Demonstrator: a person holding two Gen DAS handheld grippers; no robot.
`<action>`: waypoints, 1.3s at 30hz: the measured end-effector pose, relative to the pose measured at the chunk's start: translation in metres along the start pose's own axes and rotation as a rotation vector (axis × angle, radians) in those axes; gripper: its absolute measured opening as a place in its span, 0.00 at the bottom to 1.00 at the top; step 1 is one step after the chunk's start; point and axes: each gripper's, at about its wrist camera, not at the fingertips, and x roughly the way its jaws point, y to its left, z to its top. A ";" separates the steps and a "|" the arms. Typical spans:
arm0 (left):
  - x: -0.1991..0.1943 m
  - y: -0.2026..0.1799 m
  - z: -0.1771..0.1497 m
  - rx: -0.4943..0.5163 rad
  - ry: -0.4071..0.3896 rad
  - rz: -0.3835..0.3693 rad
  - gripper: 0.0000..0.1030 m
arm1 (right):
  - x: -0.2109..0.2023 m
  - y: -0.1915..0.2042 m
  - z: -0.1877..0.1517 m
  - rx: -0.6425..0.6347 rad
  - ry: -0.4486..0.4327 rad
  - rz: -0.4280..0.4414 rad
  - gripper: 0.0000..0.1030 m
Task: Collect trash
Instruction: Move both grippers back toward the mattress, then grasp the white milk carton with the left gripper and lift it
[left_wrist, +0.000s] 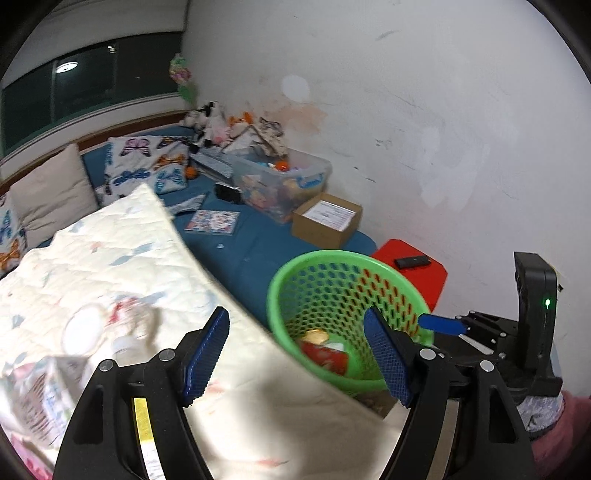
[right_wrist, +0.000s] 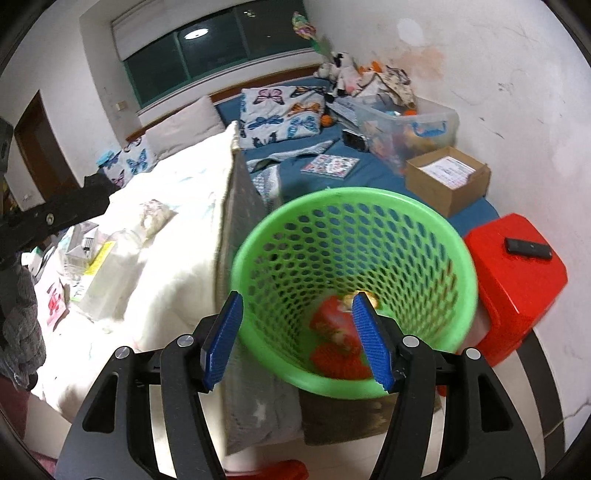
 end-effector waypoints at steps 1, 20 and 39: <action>-0.005 0.005 -0.002 -0.001 -0.006 0.013 0.71 | 0.000 0.004 0.000 -0.007 -0.001 0.007 0.61; -0.066 0.108 -0.047 0.109 0.045 0.178 0.78 | 0.015 0.089 0.013 -0.137 0.018 0.097 0.62; -0.032 0.149 -0.065 0.328 0.193 0.157 0.82 | 0.032 0.121 0.020 -0.175 0.058 0.109 0.63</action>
